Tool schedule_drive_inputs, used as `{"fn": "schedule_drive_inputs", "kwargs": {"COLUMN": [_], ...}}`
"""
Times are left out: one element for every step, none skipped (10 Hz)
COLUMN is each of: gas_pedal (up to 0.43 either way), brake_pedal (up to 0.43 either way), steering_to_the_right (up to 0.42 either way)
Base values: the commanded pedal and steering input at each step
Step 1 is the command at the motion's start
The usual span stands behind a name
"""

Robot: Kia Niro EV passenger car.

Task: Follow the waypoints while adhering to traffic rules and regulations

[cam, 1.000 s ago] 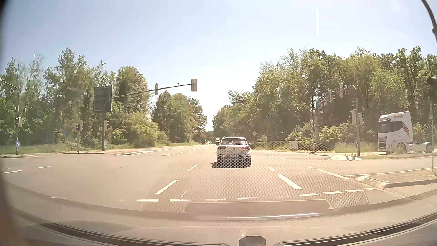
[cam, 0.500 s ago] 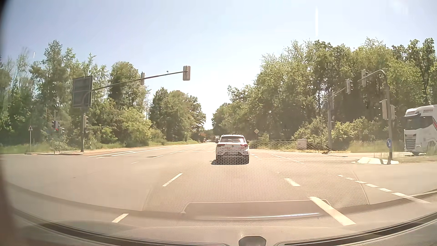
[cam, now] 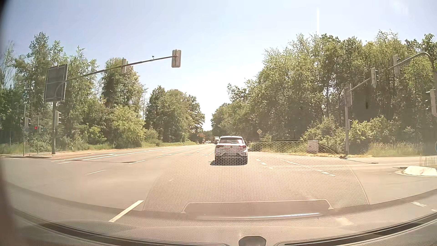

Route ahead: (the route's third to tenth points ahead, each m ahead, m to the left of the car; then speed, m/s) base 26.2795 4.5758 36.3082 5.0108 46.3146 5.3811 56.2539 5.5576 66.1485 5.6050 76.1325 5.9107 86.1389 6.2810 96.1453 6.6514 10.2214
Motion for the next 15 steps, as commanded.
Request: {"fn": "schedule_drive_inputs", "kwargs": {"gas_pedal": [0.138, 0.138, 0.138, 0.138, 0.138, 0.138, 0.138, 0.138, 0.138, 0.138, 0.138, 0.138, 0.138, 0.138, 0.138], "brake_pedal": [0.030, 0.030, 0.030, 0.030, 0.030, 0.030, 0.030, 0.030, 0.024, 0.030, 0.030, 0.030, 0.030, 0.030, 0.030], "steering_to_the_right": [0.000, 0.000, 0.000, 0.000, 0.000, 0.000, 0.000, -0.002, -0.004, -0.004, -0.004, -0.004, -0.004, -0.004, -0.004]}}
